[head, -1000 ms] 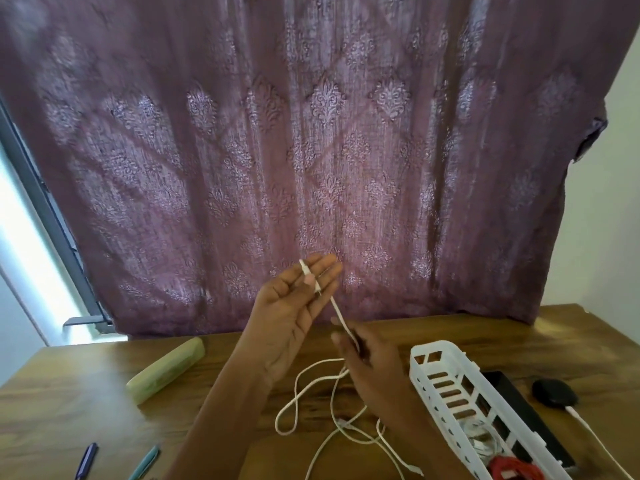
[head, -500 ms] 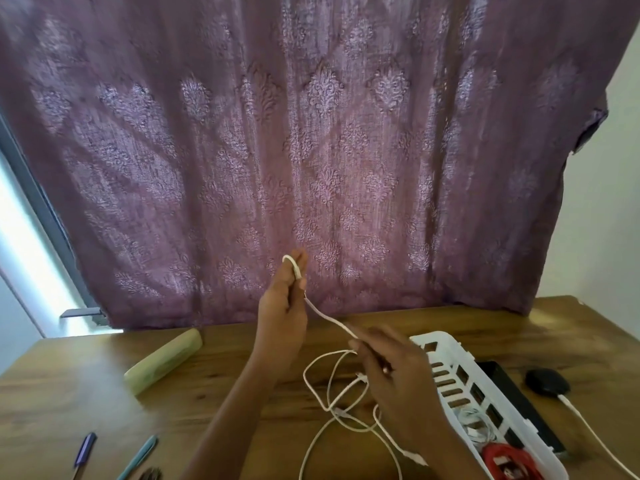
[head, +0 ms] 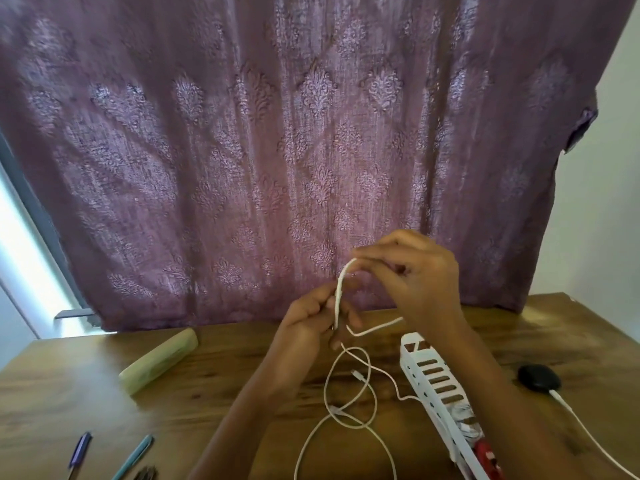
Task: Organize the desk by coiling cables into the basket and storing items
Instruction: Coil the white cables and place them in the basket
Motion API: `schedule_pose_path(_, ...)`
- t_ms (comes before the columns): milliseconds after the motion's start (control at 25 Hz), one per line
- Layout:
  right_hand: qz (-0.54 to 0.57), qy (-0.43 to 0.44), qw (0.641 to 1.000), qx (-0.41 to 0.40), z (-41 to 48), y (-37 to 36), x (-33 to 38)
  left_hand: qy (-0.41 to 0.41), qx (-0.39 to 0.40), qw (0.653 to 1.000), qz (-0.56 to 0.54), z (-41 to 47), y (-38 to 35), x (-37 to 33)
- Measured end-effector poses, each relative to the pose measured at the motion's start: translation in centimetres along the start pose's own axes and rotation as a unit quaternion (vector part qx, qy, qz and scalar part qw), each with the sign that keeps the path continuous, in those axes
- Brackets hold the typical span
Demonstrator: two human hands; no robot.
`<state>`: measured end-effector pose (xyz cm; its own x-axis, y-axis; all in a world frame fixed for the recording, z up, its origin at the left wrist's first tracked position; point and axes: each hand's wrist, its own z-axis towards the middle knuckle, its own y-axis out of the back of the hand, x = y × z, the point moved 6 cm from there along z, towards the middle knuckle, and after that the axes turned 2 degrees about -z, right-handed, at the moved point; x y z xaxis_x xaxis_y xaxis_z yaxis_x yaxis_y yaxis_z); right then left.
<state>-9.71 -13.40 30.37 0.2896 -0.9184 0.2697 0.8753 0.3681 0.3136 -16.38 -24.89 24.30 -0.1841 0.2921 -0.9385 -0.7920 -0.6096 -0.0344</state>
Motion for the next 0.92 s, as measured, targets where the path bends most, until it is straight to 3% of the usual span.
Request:
schedule_pose_path(280, 0.218, -0.15, 0.962, 0.069, -0.8, -3.4, -2.8, 0.054, 0.018, 0.968, -0.243, -0.1, -0.1, -1.1)
schedule_pose_path(440, 0.254, -0.215, 0.941, 0.069, -3.0, -5.4, -3.3, 0.047, 0.003, 0.954, -0.297, -0.1, 0.0, -1.3)
schedule_pose_path(600, 0.171, -0.234, 0.95, 0.118, -6.2, -7.0, -3.8, 0.003, -0.047, 0.956, -0.288, 0.5, 1.2, -2.2)
schedule_pose_path(760, 0.008, -0.173, 0.964, 0.201, -10.2, -8.0, -2.4, -0.033, -0.11, 0.95, -0.291, 1.2, 3.4, -2.0)
schedule_pose_path(920, -0.048, -0.203, 0.914, 0.348, -13.9, -9.3, -1.7, -0.035, -0.188, 0.947, -0.256, 1.2, 5.0, -0.6)
